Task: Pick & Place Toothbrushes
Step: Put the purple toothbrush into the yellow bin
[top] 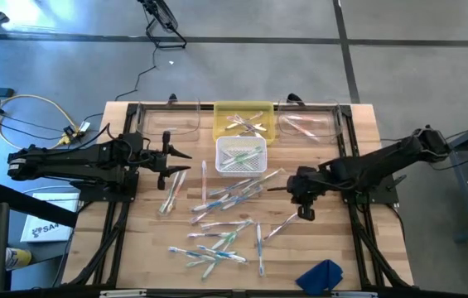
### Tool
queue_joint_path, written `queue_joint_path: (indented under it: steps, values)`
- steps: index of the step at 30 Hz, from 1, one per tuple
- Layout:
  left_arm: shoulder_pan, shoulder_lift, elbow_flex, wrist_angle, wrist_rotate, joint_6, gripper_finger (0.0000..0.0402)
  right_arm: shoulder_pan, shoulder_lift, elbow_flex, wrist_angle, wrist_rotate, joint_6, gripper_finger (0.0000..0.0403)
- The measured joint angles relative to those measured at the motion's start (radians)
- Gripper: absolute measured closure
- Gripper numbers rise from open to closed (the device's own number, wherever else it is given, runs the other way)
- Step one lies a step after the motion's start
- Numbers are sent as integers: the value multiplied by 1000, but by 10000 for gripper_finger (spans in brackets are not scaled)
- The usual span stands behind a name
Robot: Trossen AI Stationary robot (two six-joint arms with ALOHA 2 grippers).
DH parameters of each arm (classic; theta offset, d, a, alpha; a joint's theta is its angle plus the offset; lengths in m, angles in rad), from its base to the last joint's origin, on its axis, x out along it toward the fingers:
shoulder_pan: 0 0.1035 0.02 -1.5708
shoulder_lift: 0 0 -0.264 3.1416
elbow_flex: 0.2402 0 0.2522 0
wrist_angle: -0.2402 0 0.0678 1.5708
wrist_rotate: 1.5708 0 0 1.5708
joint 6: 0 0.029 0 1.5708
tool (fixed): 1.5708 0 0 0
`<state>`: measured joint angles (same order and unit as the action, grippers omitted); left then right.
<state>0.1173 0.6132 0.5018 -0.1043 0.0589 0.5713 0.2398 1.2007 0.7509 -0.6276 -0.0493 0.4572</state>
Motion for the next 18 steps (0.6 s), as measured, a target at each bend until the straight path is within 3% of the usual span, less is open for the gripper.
queue_joint_path:
  steps: [6,11,18]
  values:
    - [0,0,0,0,0,0,261,23,0,0,5,35,1,302]
    - [0,0,0,0,0,0,261,53,0,0,5,97,-96,245]
    - [0,0,0,0,0,0,261,77,19,1,18,100,-144,221]
